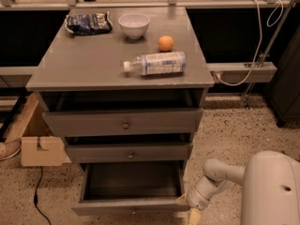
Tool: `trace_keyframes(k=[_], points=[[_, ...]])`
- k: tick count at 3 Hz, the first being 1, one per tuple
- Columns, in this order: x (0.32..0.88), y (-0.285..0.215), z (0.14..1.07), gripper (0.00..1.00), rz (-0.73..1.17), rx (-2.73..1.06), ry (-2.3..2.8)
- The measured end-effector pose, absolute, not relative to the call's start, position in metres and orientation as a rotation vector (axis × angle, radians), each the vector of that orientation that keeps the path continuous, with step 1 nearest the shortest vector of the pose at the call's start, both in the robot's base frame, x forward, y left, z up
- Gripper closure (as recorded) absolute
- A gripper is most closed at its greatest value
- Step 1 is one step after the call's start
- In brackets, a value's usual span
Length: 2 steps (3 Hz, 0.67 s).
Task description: Close bottom drawer
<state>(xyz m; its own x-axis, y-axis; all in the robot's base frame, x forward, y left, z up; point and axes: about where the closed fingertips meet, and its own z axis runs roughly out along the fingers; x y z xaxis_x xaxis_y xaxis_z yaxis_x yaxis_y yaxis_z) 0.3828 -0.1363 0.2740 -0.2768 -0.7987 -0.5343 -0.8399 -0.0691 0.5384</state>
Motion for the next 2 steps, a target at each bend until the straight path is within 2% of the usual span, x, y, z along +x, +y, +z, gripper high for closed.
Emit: trace_keyframes(k=[2], points=[[0.373,-0.138,0.239,0.00,1.301,-1.954,2.046]])
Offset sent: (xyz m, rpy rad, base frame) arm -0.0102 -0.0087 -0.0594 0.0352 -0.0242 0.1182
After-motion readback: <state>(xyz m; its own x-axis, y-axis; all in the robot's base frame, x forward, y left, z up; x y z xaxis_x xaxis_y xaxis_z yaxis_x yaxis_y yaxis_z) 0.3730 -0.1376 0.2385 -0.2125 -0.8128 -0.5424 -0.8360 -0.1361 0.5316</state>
